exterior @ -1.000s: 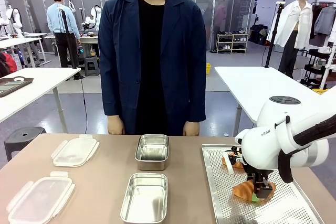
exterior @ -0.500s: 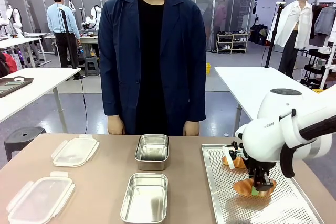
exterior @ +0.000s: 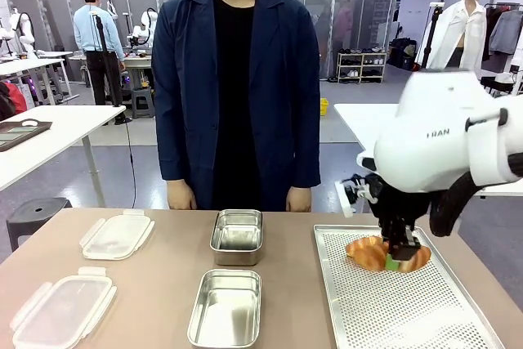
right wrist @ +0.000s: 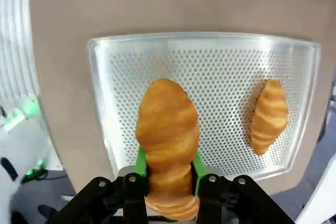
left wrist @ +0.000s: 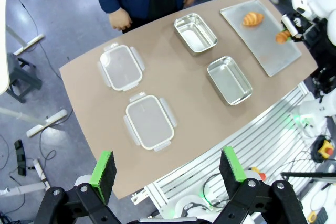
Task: Place the bread into the airtight container.
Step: Pick up a Butter Roll and place it into an empty Airtight Container.
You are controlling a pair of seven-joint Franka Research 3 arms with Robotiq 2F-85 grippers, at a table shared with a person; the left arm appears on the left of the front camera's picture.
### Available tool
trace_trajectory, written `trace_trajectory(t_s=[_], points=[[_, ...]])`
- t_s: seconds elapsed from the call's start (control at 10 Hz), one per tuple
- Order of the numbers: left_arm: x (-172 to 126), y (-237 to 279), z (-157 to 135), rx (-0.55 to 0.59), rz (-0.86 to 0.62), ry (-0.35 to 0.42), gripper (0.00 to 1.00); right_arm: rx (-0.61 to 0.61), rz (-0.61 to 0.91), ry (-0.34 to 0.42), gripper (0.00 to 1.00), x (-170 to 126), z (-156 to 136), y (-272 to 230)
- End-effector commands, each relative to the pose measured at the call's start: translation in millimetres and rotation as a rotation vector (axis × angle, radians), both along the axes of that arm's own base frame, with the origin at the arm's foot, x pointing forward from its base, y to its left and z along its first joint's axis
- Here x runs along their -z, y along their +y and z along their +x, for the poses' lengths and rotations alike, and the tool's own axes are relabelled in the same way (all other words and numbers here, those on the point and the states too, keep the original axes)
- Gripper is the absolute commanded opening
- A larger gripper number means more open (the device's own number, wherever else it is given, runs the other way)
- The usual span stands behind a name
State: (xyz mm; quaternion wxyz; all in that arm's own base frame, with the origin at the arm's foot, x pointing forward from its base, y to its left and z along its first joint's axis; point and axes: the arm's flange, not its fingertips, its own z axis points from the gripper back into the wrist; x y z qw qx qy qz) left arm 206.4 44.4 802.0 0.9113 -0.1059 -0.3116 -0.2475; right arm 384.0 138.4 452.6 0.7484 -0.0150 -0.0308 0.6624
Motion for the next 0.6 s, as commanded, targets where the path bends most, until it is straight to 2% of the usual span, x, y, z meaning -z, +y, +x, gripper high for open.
trace_trajectory(t_s=[0.0, 0.5], points=[[-3, -1, -1, 0.013, 0.001, 0.006, 1.00, 0.076, -0.008, -0.028, 0.35, -26, -22, 46], [-3, -1, -1, 0.013, 0.001, 0.006, 1.00, 0.105, 0.024, -0.032, 0.35, -46, -52, 211]])
